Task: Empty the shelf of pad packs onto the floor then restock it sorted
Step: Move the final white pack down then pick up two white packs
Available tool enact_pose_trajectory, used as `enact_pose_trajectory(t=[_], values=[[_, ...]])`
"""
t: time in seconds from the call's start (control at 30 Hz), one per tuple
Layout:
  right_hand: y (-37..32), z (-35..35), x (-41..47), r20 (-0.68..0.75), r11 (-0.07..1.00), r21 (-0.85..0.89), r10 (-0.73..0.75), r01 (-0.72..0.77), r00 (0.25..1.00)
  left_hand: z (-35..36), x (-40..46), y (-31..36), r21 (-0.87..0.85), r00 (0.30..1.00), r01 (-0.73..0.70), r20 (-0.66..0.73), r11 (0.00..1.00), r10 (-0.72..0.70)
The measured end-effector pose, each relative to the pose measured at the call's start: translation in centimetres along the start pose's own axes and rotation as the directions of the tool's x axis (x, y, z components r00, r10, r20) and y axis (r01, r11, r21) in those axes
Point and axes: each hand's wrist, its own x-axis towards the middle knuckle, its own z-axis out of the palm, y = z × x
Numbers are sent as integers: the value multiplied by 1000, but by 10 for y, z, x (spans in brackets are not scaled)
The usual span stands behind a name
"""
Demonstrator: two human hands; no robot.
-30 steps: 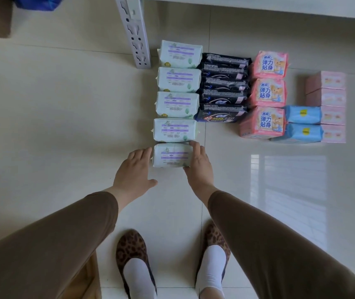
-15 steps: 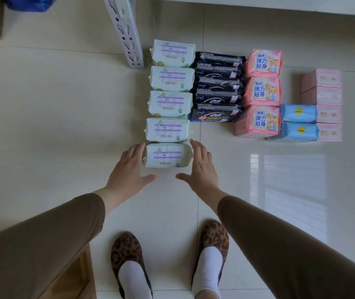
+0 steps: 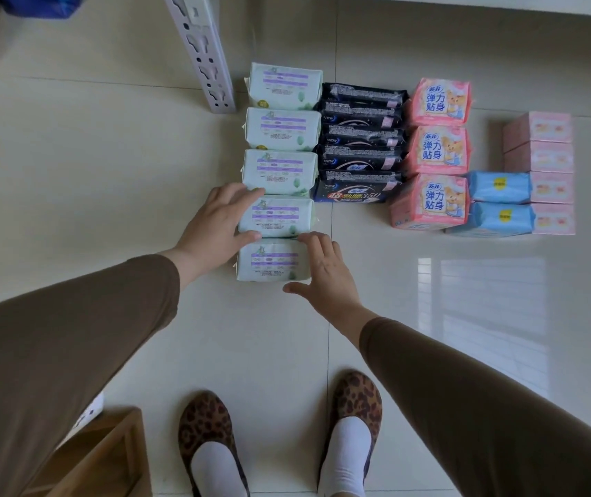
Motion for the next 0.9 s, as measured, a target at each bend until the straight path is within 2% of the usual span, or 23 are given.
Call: enact_pose_trajectory(t=[0.23, 0.53, 0.7, 0.9], values=[[11, -8, -5, 74, 993, -111, -20, 28, 997, 8, 9, 4, 37, 999, -29, 16, 999, 29], [53, -37, -20, 143, 969, -238, -29, 62, 989, 21, 16, 15, 168, 999, -22, -23, 986, 27], [49, -37, -15, 166, 988, -155, 39, -13, 985, 23, 20, 17, 245, 999, 37, -12, 969, -35], [44, -76, -26, 211, 993, -112, 53, -29, 976, -9, 4, 24, 200, 993, 111, 4, 973, -114]])
